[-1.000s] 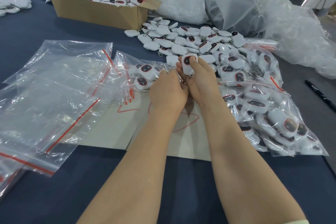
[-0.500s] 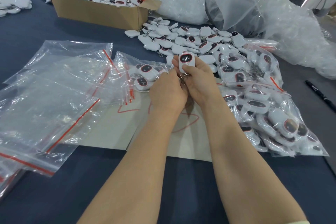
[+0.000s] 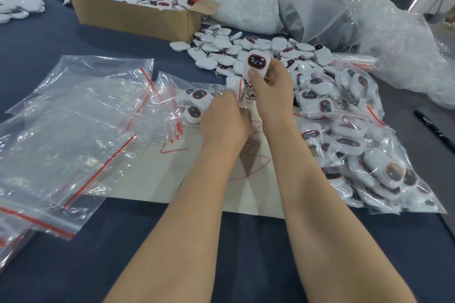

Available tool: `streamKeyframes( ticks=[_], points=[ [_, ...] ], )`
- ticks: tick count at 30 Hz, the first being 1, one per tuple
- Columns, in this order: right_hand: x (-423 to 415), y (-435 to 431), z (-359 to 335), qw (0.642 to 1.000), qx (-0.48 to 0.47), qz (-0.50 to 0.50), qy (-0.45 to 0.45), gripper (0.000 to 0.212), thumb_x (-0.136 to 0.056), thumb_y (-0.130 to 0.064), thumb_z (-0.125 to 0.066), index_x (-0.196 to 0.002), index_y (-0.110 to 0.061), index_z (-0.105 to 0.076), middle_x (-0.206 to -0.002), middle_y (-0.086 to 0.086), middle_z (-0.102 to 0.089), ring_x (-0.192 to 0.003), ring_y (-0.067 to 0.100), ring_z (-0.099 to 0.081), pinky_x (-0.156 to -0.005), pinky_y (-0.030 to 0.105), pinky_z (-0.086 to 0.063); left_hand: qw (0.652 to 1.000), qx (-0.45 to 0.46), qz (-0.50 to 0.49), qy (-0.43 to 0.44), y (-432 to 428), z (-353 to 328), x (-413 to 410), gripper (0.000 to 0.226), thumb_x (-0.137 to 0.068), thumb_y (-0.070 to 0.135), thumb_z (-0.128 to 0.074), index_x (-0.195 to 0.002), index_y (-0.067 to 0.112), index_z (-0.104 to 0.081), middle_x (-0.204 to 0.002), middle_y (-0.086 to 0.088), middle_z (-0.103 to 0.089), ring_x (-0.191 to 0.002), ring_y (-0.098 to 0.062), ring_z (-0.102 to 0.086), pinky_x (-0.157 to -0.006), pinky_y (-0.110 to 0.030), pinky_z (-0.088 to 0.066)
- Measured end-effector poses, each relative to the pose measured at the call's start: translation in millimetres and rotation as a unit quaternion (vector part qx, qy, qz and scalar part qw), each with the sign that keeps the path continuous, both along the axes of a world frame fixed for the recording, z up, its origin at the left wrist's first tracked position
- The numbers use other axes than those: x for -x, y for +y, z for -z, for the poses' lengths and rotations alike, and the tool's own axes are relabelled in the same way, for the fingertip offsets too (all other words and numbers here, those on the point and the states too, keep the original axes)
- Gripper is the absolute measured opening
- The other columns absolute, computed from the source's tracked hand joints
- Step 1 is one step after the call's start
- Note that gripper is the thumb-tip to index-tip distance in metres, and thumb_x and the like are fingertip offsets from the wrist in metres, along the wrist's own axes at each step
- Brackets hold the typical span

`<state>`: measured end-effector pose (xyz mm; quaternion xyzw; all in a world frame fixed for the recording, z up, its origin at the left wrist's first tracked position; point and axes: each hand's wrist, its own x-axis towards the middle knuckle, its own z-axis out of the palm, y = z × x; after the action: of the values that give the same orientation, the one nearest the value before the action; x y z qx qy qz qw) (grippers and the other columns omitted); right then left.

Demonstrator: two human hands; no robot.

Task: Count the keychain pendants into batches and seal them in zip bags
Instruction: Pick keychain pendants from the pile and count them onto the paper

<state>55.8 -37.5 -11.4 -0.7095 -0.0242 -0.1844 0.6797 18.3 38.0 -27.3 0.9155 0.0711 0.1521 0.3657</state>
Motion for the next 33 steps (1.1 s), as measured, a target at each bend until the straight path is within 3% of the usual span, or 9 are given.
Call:
streamKeyframes(
  ticks=[3,7,12,18,20,24,26,30,33],
  points=[
    [0,3,-2,0.998,-0.051,0.009,0.027,0.028,-0.087,-0.007,-0.064,-0.108,-0.016,-0.049,-0.093,0.002,-0.066,-0.081,0.014,-0.063,-0.086,0.039,-0.055,0.999,0.019,-0.012,-0.023,0,-3,0,0.011,-0.088,0.019,-0.052,-0.094,0.011,-0.051,-0.099,-0.012,-0.061,-0.091,-0.033,-0.056,-0.065,-0.031,-0.033],
    [-2,2,3,0.995,-0.078,-0.002,0.060,0.033,-0.088,-0.004,-0.062,-0.113,-0.015,-0.043,-0.085,0.002,-0.064,-0.066,0.005,-0.062,-0.079,0.031,-0.057,0.999,0.028,-0.010,-0.043,0,-4,-1,0.015,-0.088,0.020,-0.053,-0.098,0.009,-0.054,-0.100,-0.011,-0.062,-0.092,-0.032,-0.057,-0.068,-0.033,-0.037],
    [-6,-4,14,0.991,-0.064,0.060,0.098,0.034,-0.087,-0.007,-0.062,-0.113,-0.021,-0.045,-0.092,0.000,-0.060,-0.090,0.019,-0.063,-0.092,0.045,-0.052,0.998,-0.062,0.024,0.014,-3,5,-3,0.022,-0.090,0.028,-0.052,-0.105,0.011,-0.054,-0.107,-0.012,-0.060,-0.099,-0.034,-0.057,-0.068,-0.033,-0.034],
    [-10,-8,21,0.984,-0.097,0.095,0.115,0.030,-0.085,-0.009,-0.062,-0.105,-0.023,-0.046,-0.085,-0.004,-0.058,-0.084,0.018,-0.062,-0.092,0.048,-0.052,0.993,-0.110,0.028,0.023,-7,8,-2,0.019,-0.092,0.023,-0.051,-0.107,0.011,-0.051,-0.108,-0.014,-0.060,-0.100,-0.035,-0.058,-0.067,-0.034,-0.033],
    [-10,-8,22,0.983,-0.108,0.093,0.112,0.029,-0.086,-0.008,-0.062,-0.103,-0.025,-0.045,-0.086,-0.004,-0.058,-0.081,0.016,-0.063,-0.090,0.045,-0.054,0.992,-0.121,0.021,0.022,-10,7,0,0.020,-0.092,0.019,-0.050,-0.109,0.009,-0.051,-0.110,-0.015,-0.060,-0.102,-0.036,-0.059,-0.067,-0.034,-0.032],
    [-9,-10,19,0.974,-0.190,0.077,0.098,0.028,-0.089,-0.001,-0.060,-0.104,-0.019,-0.044,-0.092,0.000,-0.055,-0.080,0.014,-0.063,-0.069,0.023,-0.058,0.995,-0.095,0.014,0.022,-11,4,3,0.020,-0.091,0.020,-0.050,-0.106,0.007,-0.053,-0.108,-0.016,-0.060,-0.101,-0.037,-0.058,-0.067,-0.034,-0.032],
    [-7,-11,16,0.971,-0.209,0.070,0.096,0.029,-0.089,-0.002,-0.060,-0.106,-0.016,-0.041,-0.093,0.003,-0.057,-0.079,0.014,-0.064,-0.065,0.019,-0.055,0.998,-0.066,0.009,0.023,-8,2,4,0.019,-0.090,0.022,-0.051,-0.100,0.007,-0.054,-0.105,-0.017,-0.061,-0.098,-0.038,-0.058,-0.067,-0.033,-0.034],
    [-3,-2,13,0.985,-0.145,0.034,0.090,0.030,-0.088,-0.005,-0.063,-0.100,-0.017,-0.038,-0.095,0.010,-0.063,-0.074,0.015,-0.066,-0.072,0.026,-0.057,1.000,0.010,0.001,0.015,-4,-3,4,0.016,-0.090,0.025,-0.051,-0.086,0.010,-0.049,-0.098,-0.018,-0.061,-0.092,-0.038,-0.058,-0.065,-0.032,-0.034],
    [0,4,11,0.995,0.010,0.034,0.097,0.026,-0.085,-0.013,-0.068,-0.093,-0.024,-0.045,-0.100,0.014,-0.066,-0.090,0.027,-0.067,-0.085,0.040,-0.055,0.998,0.059,-0.005,0.003,0,-5,1,0.021,-0.091,0.026,-0.050,-0.079,0.010,-0.047,-0.087,-0.016,-0.060,-0.086,-0.036,-0.056,-0.063,-0.030,-0.032]
  ],
)
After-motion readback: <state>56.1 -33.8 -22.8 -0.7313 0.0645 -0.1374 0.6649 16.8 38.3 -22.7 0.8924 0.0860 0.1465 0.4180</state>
